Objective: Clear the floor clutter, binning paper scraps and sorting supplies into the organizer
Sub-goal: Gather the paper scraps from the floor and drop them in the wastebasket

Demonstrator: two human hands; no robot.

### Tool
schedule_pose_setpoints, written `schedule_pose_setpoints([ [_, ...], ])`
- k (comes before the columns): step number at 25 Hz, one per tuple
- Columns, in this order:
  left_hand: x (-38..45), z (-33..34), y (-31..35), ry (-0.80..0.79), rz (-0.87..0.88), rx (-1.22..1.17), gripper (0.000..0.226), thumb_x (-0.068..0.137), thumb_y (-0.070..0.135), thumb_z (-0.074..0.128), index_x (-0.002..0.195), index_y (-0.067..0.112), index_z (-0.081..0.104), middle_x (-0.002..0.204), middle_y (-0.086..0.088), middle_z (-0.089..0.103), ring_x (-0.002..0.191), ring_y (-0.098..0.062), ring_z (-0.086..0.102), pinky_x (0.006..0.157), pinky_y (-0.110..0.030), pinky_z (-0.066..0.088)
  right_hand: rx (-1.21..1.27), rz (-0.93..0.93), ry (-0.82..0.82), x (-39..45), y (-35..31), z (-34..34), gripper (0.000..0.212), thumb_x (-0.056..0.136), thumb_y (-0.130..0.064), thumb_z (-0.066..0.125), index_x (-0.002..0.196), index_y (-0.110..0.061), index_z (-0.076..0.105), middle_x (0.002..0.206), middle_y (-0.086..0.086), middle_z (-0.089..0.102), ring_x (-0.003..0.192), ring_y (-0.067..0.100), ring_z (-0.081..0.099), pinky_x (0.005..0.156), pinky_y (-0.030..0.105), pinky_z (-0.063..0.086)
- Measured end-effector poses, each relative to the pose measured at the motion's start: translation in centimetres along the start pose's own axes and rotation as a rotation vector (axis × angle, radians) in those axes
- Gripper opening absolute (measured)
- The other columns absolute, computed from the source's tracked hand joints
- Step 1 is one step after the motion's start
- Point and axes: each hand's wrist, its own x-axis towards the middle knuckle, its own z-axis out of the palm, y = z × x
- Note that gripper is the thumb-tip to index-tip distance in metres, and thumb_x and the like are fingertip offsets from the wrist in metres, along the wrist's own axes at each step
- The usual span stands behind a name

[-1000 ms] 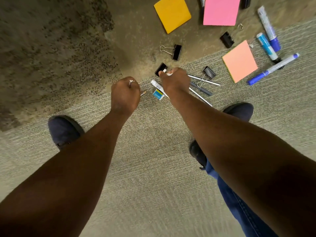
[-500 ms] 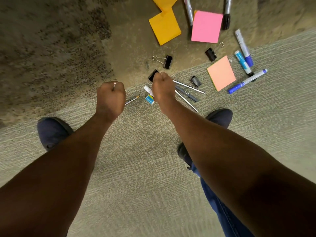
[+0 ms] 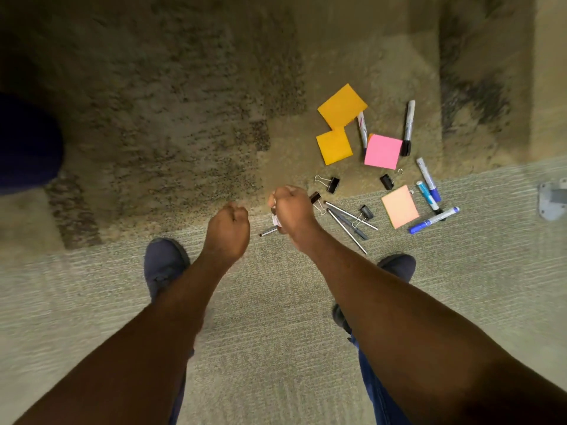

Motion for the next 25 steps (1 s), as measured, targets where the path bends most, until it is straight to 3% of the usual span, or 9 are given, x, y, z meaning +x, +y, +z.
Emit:
schedule_pose_setpoints([
  [3,-0.4,-1.4,0.1,-0.109,-0.177,-0.298,0.022,0.098,0.018,0.03,0.094,0.008,0.049,0.066,-0.009,0.048,0.054,-0.023,0.043,0.048,-0.029,0.033,0.0,-0.043,0.08,-1.7,-2.1,3.0,0.051,0.091,-0.03,0.044,0.043,-0.016,0.037,0.04,-0.006,0.038,0.047,0.019,0.036,0.051,0.027,0.026],
  [5,-0.8,-1.3,1.4,-0.153,-0.225,-0.502,0.025,0.099,0.018,0.03,0.094,0.006,0.051,0.06,-0.001,0.044,0.048,-0.014,0.038,0.046,-0.024,0.03,-0.047,-0.135,0.176,-2.7,-2.5,4.3,0.059,0.098,-0.039,0.04,0.044,-0.016,0.044,0.047,-0.003,0.051,0.054,0.022,0.048,0.055,0.03,0.032],
  [7,-1.4,-0.5,2.8,-0.225,-0.225,-0.725,0.037,0.102,0.03,0.032,0.09,0.009,0.06,0.064,0.002,0.061,0.057,-0.011,0.057,0.052,-0.024,0.046,-0.031,-0.173,0.203,-3.0,-2.0,4.8,0.052,0.1,-0.044,0.035,0.073,-0.014,0.067,0.084,0.01,0.069,0.082,0.025,0.06,0.074,0.033,0.044],
  [10,-1.3,1.0,3.9,-0.416,-0.336,-0.955,0.058,0.098,0.055,0.028,0.103,0.011,0.065,0.097,-0.006,0.072,0.095,-0.017,0.067,0.083,-0.031,0.054,-0.041,-0.13,0.154,-3.0,-0.3,3.7,0.058,0.099,-0.051,0.024,0.116,-0.011,0.063,0.124,0.015,0.06,0.119,0.033,0.051,0.103,0.047,0.037],
  [14,-0.6,4.1,5.9,-0.349,-0.392,-0.799,0.053,0.097,0.052,0.039,0.08,0.007,0.063,0.068,-0.006,0.07,0.065,-0.018,0.07,0.058,-0.026,0.055,-0.304,-0.351,0.153,-4.2,3.2,-0.6,0.067,0.093,-0.052,0.01,0.128,-0.013,0.053,0.135,0.009,0.05,0.129,0.026,0.038,0.11,0.041,0.025],
  [17,0.1,8.4,7.5,-0.287,-0.259,-0.551,0.03,0.097,0.033,0.047,0.078,0.016,0.063,0.068,-0.001,0.066,0.063,-0.016,0.062,0.063,-0.028,0.048,-0.469,-0.407,0.103,-3.6,6.7,-5.4,0.06,0.098,-0.046,0.01,0.145,-0.019,0.034,0.151,0.006,0.036,0.142,0.025,0.022,0.118,0.043,0.012],
  [19,0.4,10.8,7.9,-0.277,-0.203,-0.353,0.03,0.093,0.029,0.05,0.068,0.02,0.063,0.065,0.003,0.065,0.059,-0.015,0.056,0.054,-0.023,0.042,-0.532,-0.457,0.164,-2.7,8.1,-8.8,0.053,0.1,-0.044,0.019,0.14,-0.017,0.041,0.14,0.008,0.049,0.133,0.026,0.035,0.113,0.044,0.022],
  [23,1.0,16.5,8.3,-0.29,-0.178,-0.197,0.032,0.093,0.038,0.055,0.069,0.018,0.058,0.058,-0.007,0.049,0.043,-0.013,0.04,0.048,-0.021,0.032,-0.611,-0.587,0.315,1.5,11.5,-17.5,0.024,0.096,-0.022,0.046,0.105,-0.007,0.062,0.096,0.013,0.066,0.091,0.026,0.053,0.081,0.037,0.041],
  [25,1.4,18.6,8.1,-0.297,-0.197,-0.203,0.034,0.094,0.037,0.054,0.068,0.017,0.051,0.055,-0.006,0.041,0.04,-0.013,0.034,0.05,-0.023,0.028,-0.707,-0.458,0.305,4.7,13.4,-21.8,0.016,0.092,-0.013,0.048,0.097,-0.004,0.061,0.093,0.016,0.062,0.088,0.03,0.055,0.076,0.04,0.044],
])
